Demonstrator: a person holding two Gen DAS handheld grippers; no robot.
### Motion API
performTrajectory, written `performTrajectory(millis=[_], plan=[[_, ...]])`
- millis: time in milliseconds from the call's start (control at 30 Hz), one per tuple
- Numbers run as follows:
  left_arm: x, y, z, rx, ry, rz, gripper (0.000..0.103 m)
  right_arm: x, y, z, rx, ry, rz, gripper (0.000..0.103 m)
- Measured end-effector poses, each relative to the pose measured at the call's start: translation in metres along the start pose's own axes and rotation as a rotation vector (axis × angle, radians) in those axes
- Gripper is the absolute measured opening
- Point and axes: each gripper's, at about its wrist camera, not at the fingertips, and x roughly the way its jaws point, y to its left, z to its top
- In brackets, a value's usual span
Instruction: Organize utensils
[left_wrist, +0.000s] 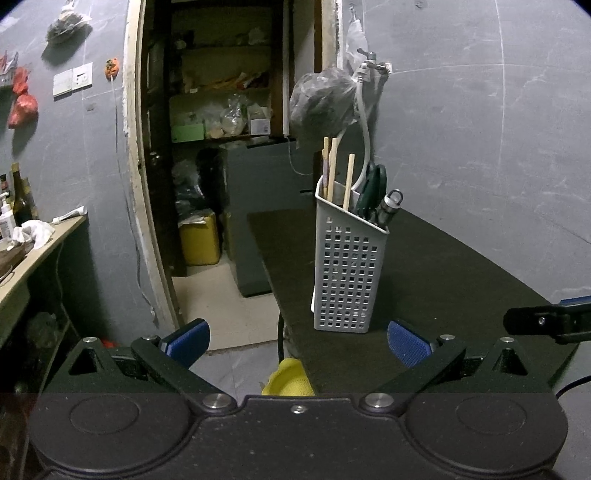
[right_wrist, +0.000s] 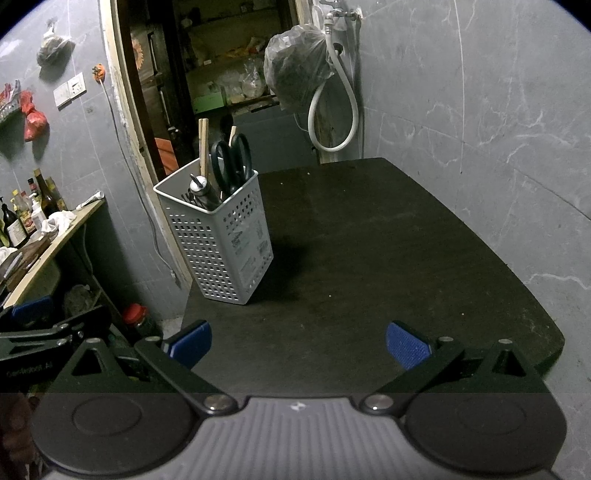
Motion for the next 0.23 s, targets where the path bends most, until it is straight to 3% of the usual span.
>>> performTrajectory(millis=[233], plan=[[0.0006, -0.0001, 0.0, 0.0, 0.004, -0.002, 0.102, 0.0005, -0.0004, 0.0025, 0.002, 0.005, -0.006, 0.103]])
